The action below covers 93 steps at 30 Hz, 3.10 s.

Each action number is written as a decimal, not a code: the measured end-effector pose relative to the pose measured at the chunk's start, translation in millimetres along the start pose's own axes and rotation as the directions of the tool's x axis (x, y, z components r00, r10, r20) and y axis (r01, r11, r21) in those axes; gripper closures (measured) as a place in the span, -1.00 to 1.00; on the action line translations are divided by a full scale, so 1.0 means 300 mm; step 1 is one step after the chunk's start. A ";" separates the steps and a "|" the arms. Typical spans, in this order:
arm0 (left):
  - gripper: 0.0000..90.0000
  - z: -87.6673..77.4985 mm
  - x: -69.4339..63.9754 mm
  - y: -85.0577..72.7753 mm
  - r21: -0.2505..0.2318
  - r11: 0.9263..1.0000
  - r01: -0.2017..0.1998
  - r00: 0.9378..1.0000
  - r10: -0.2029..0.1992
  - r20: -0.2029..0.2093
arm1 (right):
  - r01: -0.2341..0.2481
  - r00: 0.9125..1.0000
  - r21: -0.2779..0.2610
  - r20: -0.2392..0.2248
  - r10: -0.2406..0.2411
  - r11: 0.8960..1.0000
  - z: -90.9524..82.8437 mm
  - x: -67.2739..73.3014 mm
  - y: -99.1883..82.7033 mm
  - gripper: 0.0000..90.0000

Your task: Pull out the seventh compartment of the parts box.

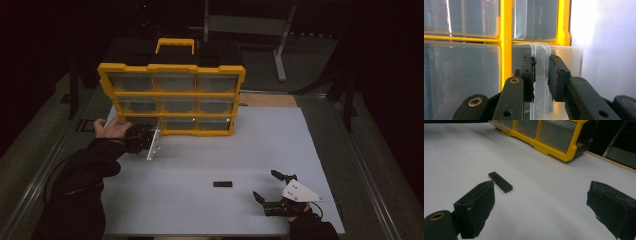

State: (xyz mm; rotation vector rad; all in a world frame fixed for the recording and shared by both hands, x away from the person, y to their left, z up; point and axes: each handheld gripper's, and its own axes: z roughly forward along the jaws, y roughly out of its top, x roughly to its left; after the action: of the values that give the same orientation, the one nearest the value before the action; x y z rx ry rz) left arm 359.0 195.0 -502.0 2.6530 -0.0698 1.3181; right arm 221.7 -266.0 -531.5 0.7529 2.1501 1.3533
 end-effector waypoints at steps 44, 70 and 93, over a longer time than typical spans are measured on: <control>0.21 -0.110 -0.048 0.012 -0.028 0.990 0.138 0.989 -0.137 0.051 | 0.005 1.000 -0.002 0.001 -0.005 1.000 0.001 0.005 0.002 -0.82; -1.00 -0.226 -0.040 -0.060 -0.206 0.538 0.817 0.572 -0.714 0.404 | 0.003 1.000 0.002 0.003 -0.003 1.000 0.003 0.011 0.004 -0.82; -1.00 -0.248 -0.220 -0.041 -0.190 0.456 0.869 0.487 -0.727 0.484 | 0.003 1.000 -0.002 -0.002 -0.003 1.000 0.003 0.014 0.005 -0.83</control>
State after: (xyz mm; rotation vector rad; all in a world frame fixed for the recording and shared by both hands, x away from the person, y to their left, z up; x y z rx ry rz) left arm 262.1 218.1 -512.2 1.9935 0.7297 0.4219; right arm 219.6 -262.2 -530.8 0.7479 2.1503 1.3543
